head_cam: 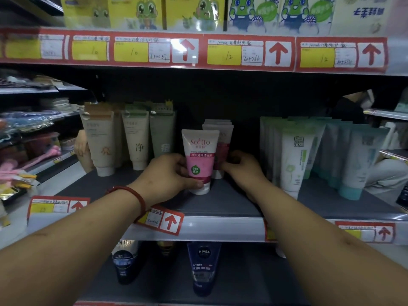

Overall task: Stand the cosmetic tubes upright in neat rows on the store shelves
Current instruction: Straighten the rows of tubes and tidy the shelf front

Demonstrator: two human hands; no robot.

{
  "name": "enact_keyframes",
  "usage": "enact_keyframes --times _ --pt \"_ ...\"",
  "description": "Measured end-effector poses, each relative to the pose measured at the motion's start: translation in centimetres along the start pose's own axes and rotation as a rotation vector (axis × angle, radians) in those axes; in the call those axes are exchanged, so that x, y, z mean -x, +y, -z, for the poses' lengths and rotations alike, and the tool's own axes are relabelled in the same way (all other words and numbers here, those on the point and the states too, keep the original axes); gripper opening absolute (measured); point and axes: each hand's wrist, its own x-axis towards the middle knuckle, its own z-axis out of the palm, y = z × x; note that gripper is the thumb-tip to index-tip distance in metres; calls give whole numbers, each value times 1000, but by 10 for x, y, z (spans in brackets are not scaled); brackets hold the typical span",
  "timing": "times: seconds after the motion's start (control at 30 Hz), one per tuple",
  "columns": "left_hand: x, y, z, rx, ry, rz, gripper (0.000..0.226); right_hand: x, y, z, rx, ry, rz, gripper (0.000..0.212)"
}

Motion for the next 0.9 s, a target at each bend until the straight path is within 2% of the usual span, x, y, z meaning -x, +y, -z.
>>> enact_keyframes --times 0.13,0.33,0.5,0.6,0.77,0.9 --pt "-3 6 -9 -1 2 -19 41 -1 3 3 -127 102 -76 49" --pt "-13 14 -23 -32 11 -37 37 5 2 5 -80 103 -64 24" --pt "-23 16 -31 -35 34 -30 36 5 3 4 -21 114 -69 33" --pt "-25 16 -35 -39 51 -42 36 6 3 4 11 106 -67 29" --pt "-25 16 -37 -44 36 -36 34 6 4 4 45 101 -79 50" --pt "-24 17 -36 -65 30 -4 28 6 3 4 79 106 -86 47"
